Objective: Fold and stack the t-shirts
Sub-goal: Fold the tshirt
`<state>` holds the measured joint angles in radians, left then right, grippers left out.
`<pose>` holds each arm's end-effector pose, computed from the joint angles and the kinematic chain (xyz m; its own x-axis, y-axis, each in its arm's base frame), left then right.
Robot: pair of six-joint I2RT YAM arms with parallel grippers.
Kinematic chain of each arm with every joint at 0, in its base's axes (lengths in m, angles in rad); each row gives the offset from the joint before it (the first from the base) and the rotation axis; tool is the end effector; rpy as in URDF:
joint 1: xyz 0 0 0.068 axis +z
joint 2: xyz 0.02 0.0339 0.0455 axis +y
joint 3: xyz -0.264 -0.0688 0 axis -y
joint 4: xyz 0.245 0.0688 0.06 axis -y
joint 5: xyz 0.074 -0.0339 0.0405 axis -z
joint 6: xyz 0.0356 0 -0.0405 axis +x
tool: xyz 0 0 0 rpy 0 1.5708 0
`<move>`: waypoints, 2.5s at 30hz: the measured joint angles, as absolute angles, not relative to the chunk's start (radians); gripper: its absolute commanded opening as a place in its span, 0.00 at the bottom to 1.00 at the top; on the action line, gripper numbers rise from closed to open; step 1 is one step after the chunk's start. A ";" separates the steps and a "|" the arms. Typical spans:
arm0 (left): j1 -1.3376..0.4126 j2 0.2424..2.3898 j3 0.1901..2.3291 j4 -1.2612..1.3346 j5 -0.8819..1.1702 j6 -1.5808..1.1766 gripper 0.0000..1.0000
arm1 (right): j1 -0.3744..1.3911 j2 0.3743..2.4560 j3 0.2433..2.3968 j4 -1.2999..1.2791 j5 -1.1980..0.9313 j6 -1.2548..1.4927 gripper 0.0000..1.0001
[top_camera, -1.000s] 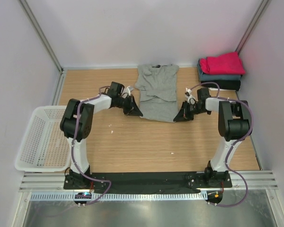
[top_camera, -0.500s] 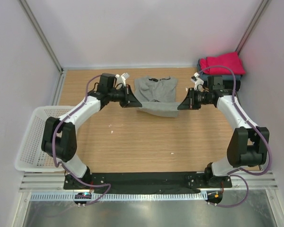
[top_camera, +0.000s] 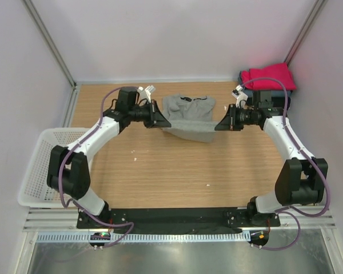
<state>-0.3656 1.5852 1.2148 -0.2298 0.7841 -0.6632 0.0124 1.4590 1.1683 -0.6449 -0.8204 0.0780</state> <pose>0.3233 -0.1507 0.2887 -0.9066 -0.1197 -0.4047 0.3036 0.4812 -0.8224 0.3004 0.0298 0.2840 -0.8369 0.0428 -0.5457 -0.3783 0.6752 0.6332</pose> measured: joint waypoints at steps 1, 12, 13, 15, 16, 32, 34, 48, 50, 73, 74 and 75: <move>-0.366 1.596 1.218 -0.230 0.783 -0.660 0.00 | 0.014 1.464 1.168 -0.636 -0.817 0.081 0.01; -0.347 1.917 1.480 -0.324 0.767 -0.577 0.00 | 0.022 1.733 1.286 -0.544 -0.762 0.110 0.01; -0.343 1.956 1.531 -0.334 0.763 -0.565 0.00 | 0.023 1.757 1.314 -0.542 -0.756 0.112 0.01; -0.336 2.008 1.610 -0.361 0.756 -0.548 0.00 | 0.025 1.798 1.377 -0.530 -0.741 0.113 0.01; -0.334 2.033 1.651 -0.365 0.751 -0.539 0.00 | 0.026 1.818 1.411 -0.523 -0.735 0.112 0.01; -0.315 2.455 2.262 -0.406 0.562 -0.397 0.00 | 0.027 2.365 2.067 -0.464 -0.641 0.155 0.01; -0.313 2.504 2.301 -0.390 0.527 -0.381 0.00 | 0.027 2.433 2.130 -0.459 -0.632 0.168 0.01; -0.309 2.552 2.312 -0.311 0.448 -0.334 0.00 | 0.035 2.463 2.114 -0.392 -0.626 0.225 0.02; -0.307 2.506 2.255 -0.310 0.471 -0.346 0.00 | 0.035 2.412 2.051 -0.389 -0.632 0.232 0.01; -0.447 1.658 1.338 -0.486 0.636 -0.328 0.00 | 0.107 1.509 1.230 -0.561 -0.724 0.169 0.02; -0.454 1.629 1.324 -0.493 0.632 -0.327 0.00 | 0.113 1.462 1.209 -0.572 -0.721 0.163 0.01; -0.464 1.595 1.310 -0.493 0.624 -0.326 0.00 | 0.116 1.422 1.200 -0.585 -0.719 0.160 0.01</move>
